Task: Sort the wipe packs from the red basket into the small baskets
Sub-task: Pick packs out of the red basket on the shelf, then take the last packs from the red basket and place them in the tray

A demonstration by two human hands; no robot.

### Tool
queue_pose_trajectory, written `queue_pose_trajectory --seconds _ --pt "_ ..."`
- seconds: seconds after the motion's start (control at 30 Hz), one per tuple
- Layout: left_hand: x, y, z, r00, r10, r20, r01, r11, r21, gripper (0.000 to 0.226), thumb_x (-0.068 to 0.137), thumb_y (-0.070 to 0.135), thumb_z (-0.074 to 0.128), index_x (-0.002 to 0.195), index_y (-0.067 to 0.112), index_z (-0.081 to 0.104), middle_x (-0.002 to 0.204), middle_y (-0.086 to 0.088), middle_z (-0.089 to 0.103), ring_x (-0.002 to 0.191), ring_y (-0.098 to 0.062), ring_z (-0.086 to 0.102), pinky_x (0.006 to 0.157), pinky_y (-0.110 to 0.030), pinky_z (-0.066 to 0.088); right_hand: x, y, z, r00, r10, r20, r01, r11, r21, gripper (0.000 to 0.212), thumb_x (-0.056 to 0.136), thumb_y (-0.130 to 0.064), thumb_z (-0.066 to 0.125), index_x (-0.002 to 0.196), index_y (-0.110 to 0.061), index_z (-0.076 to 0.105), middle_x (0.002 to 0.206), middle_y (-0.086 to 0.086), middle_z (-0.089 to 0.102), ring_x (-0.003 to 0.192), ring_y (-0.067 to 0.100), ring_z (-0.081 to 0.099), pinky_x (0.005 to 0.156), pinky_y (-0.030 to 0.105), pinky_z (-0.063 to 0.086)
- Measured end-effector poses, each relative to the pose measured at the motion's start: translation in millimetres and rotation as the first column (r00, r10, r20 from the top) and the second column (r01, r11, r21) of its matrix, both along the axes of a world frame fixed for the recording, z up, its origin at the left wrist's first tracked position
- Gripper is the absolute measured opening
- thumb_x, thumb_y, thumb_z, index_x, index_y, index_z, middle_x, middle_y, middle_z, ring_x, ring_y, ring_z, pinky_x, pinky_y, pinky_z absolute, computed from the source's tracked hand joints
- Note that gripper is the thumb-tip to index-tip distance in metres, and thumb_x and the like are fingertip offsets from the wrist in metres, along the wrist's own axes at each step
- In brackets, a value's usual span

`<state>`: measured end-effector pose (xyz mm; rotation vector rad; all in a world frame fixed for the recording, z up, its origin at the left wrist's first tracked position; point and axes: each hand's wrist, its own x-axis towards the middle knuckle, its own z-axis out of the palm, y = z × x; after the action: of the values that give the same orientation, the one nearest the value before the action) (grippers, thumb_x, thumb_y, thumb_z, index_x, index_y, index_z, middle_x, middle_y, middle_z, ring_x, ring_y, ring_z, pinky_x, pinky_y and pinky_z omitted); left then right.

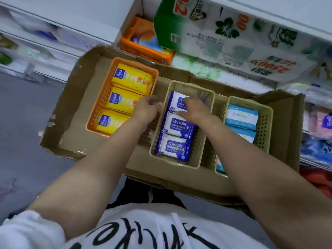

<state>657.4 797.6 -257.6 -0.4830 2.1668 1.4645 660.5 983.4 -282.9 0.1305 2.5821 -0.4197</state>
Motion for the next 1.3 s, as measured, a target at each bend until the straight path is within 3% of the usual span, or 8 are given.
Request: queue_pose_trajectory --seconds 0.2,0.3,0.4,0.57,0.77,0.93,1.17,1.3 --pt "-16 -61 67 0.944 -0.198 -0.262 0.142 0.965 -0.22 0.04 0.094 0.023 0.066 0.131 0.013 0.059 0.129 -0.008 0.062 0.119 -0.022 0.058 0.098 -0.042 0.049 -27 -21 94 0.982 0.011 -0.186 -0.005 0.999 0.037 0.05 0.09 -0.041 0.063 0.132 -0.013 0.058 0.133 0.016 0.058 0.122 0.034 0.054 0.097 0.039 0.047" --pt "-23 -107 104 0.821 -0.367 -0.437 0.183 0.894 -0.408 0.038 0.092 0.024 0.066 0.128 0.014 0.062 0.128 -0.009 0.064 0.12 -0.024 0.057 0.099 -0.036 0.045 -29 -50 144 0.928 0.067 -0.366 -0.044 0.996 0.072 0.047 0.091 -0.041 0.062 0.131 -0.016 0.058 0.133 0.013 0.058 0.125 0.031 0.049 0.1 0.042 0.045" --pt "-27 -168 132 0.688 -0.505 -0.521 0.137 0.796 -0.59 0.041 0.091 0.027 0.062 0.131 0.017 0.059 0.129 -0.009 0.062 0.121 -0.03 0.054 0.099 -0.04 0.043 -24 -95 186 0.839 0.101 -0.534 -0.075 0.995 0.07 0.046 0.092 -0.039 0.061 0.133 -0.018 0.055 0.136 0.009 0.055 0.13 0.028 0.043 0.102 0.04 0.04" --pt "-23 -299 153 0.613 -0.495 -0.616 0.03 0.794 -0.608 0.045 0.092 0.03 0.064 0.135 0.017 0.056 0.129 -0.012 0.058 0.119 -0.033 0.053 0.093 -0.042 0.046 -4 -218 222 0.705 0.081 -0.705 -0.099 0.995 0.015 0.047 0.093 -0.037 0.061 0.135 -0.017 0.055 0.14 0.007 0.053 0.134 0.026 0.041 0.11 0.038 0.033" --pt "-16 -465 158 0.614 -0.468 -0.636 -0.052 0.779 -0.624 0.043 0.093 0.033 0.063 0.133 0.02 0.056 0.128 -0.004 0.059 0.117 -0.027 0.055 0.093 -0.042 0.046 0 -374 216 0.691 0.036 -0.722 -0.151 0.984 -0.095 0.046 0.093 -0.031 0.064 0.135 -0.014 0.057 0.142 0.01 0.052 0.134 0.026 0.042 0.112 0.032 0.029" --pt "-40 -559 156 0.667 -0.439 -0.602 -0.072 0.766 -0.638 0.043 0.093 0.037 0.062 0.132 0.021 0.056 0.128 -0.003 0.06 0.115 -0.028 0.056 0.093 -0.044 0.049 -39 -470 206 0.727 0.083 -0.681 -0.225 0.967 -0.122 0.047 0.094 -0.037 0.061 0.137 -0.019 0.054 0.14 0.004 0.053 0.132 0.022 0.044 0.107 0.034 0.037" --pt "-137 -648 145 0.672 -0.417 -0.612 -0.093 0.772 -0.628 0.048 0.093 0.042 0.059 0.137 0.023 0.053 0.132 0.0 0.057 0.122 -0.022 0.05 0.099 -0.038 0.043 -153 -565 191 0.697 0.079 -0.712 -0.232 0.965 -0.12 0.048 0.096 -0.042 0.056 0.141 -0.028 0.047 0.145 -0.003 0.049 0.134 0.016 0.041 0.104 0.024 0.03" --pt "-227 -700 150 0.675 -0.456 -0.58 -0.069 0.743 -0.665 0.049 0.093 0.04 0.062 0.138 0.022 0.052 0.132 -0.001 0.057 0.121 -0.022 0.052 0.099 -0.036 0.043 -246 -623 193 0.701 0.054 -0.711 -0.222 0.964 -0.146 0.048 0.097 -0.042 0.055 0.143 -0.031 0.044 0.144 -0.007 0.048 0.133 0.014 0.042 0.102 0.026 0.034"
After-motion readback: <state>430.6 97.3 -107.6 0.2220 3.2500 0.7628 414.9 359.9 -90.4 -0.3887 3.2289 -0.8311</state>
